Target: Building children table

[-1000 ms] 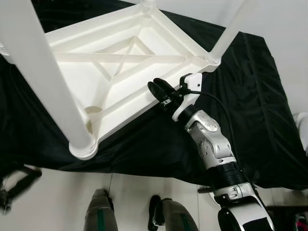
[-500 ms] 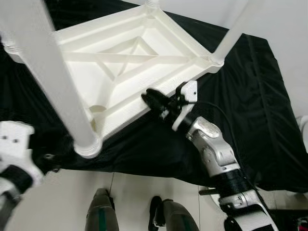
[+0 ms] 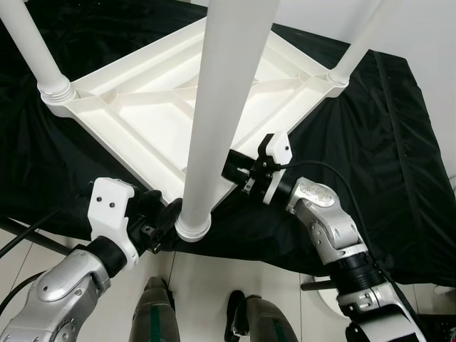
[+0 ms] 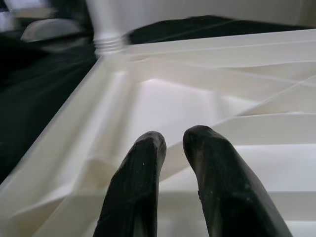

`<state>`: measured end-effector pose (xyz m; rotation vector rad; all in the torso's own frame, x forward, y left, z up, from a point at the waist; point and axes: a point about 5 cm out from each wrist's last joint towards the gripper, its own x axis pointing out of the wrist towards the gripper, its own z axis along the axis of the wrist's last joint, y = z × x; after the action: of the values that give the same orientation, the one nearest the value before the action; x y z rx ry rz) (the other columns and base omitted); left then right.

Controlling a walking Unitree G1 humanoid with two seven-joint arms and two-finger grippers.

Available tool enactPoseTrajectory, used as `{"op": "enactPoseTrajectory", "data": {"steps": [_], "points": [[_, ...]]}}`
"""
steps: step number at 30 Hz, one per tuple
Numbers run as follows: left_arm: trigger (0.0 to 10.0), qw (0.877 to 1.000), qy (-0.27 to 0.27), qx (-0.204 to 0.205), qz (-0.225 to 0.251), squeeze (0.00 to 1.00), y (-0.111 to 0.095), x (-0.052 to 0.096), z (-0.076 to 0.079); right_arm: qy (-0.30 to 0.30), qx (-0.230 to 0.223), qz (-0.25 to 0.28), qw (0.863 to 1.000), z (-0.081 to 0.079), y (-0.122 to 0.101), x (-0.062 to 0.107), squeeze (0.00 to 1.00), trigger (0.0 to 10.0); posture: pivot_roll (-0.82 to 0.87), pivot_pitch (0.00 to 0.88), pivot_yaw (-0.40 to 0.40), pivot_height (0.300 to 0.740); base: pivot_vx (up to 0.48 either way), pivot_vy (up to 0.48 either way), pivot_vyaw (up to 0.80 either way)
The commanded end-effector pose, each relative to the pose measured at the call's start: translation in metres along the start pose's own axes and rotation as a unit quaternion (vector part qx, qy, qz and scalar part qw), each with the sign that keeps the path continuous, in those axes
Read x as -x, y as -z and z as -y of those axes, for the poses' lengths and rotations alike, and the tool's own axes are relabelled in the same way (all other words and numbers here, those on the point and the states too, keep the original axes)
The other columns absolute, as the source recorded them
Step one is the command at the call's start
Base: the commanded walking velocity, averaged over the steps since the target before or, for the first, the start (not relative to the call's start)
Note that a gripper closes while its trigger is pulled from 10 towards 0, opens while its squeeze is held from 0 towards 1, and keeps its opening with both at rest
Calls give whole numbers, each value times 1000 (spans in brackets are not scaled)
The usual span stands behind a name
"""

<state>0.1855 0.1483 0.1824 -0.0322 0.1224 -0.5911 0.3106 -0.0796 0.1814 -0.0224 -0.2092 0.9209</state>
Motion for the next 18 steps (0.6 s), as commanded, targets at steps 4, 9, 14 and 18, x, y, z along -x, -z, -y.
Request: {"op": "enactPoseTrajectory", "data": {"steps": [4,9,14,18], "points": [[10000,999,27,-8,-19,0,7,-6,6,159,11,-24,987,26,10,-1,0,10000,214,190,-78,740,0,0,0],[10000,999,27,-18,-17,0,5,-7,-1,212,10,-25,977,34,10,0,0,10000,206,191,-75,740,0,0,0],[10000,999,22,-34,5,0,-4,-20,-12,290,13,-28,956,47,10,3,0,10000,192,190,-69,740,0,0,0],[10000,997,63,-14,46,0,-13,-49,3,383,32,-42,922,66,7,15,0,10000,111,162,-25,740,0,0,0]]}}
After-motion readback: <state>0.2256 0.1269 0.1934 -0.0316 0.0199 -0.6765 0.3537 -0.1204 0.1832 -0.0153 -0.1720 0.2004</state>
